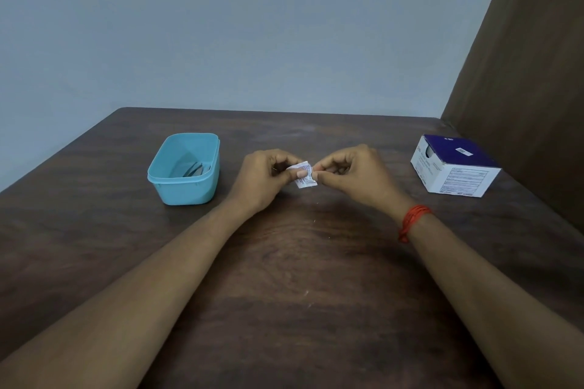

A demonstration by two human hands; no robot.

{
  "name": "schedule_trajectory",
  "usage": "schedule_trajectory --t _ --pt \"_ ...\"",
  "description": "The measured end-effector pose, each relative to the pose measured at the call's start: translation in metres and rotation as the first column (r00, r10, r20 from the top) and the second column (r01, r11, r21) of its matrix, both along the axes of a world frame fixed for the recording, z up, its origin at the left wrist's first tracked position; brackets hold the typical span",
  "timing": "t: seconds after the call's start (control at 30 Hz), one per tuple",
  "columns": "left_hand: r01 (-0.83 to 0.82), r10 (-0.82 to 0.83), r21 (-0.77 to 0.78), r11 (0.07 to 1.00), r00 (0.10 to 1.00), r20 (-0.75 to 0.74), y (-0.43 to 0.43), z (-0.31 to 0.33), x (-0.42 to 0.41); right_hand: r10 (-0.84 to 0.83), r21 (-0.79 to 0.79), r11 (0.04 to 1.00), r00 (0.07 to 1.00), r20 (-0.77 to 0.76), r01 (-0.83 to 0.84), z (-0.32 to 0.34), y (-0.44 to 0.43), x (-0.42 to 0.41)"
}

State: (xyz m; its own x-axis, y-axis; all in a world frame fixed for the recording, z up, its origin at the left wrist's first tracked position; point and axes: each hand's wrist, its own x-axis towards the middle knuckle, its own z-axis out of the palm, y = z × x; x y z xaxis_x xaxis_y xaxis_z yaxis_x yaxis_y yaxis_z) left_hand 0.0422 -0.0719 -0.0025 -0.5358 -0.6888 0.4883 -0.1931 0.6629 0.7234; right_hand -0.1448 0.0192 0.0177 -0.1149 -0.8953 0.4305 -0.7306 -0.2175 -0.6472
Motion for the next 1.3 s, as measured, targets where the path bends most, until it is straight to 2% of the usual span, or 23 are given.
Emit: schedule_trajectory --t 0.3,0.53,0.73,1.1,1.3 --pt "0.059 -0.044 0.164 0.985 0.995 -0.094 -0.005 -0.005 -0.002 -0.059 0.103 0.993 0.996 0.066 0.052 -0.003 -0.004 -0.004" --pt "0.072 -0.042 0.255 0.964 0.992 -0.12 -0.006 -0.006 -0.004 -0.1 0.09 0.992 0.99 0.097 0.091 -0.005 -0.005 -0.006" --pt "0.064 -0.018 0.319 0.946 0.989 -0.147 -0.006 -0.008 -0.004 -0.134 0.086 0.99 0.929 0.345 0.111 -0.003 -0.006 -0.017" --pt "0.034 -0.002 0.309 0.95 0.995 -0.103 -0.01 -0.012 -0.005 -0.127 0.082 0.992 0.754 0.645 0.097 -0.004 -0.01 -0.017" --pt "-0.167 0.163 0.166 0.972 0.986 0.036 -0.01 -0.012 -0.006 -0.127 0.138 0.99 0.694 0.709 0.039 -0.016 -0.012 -0.019"
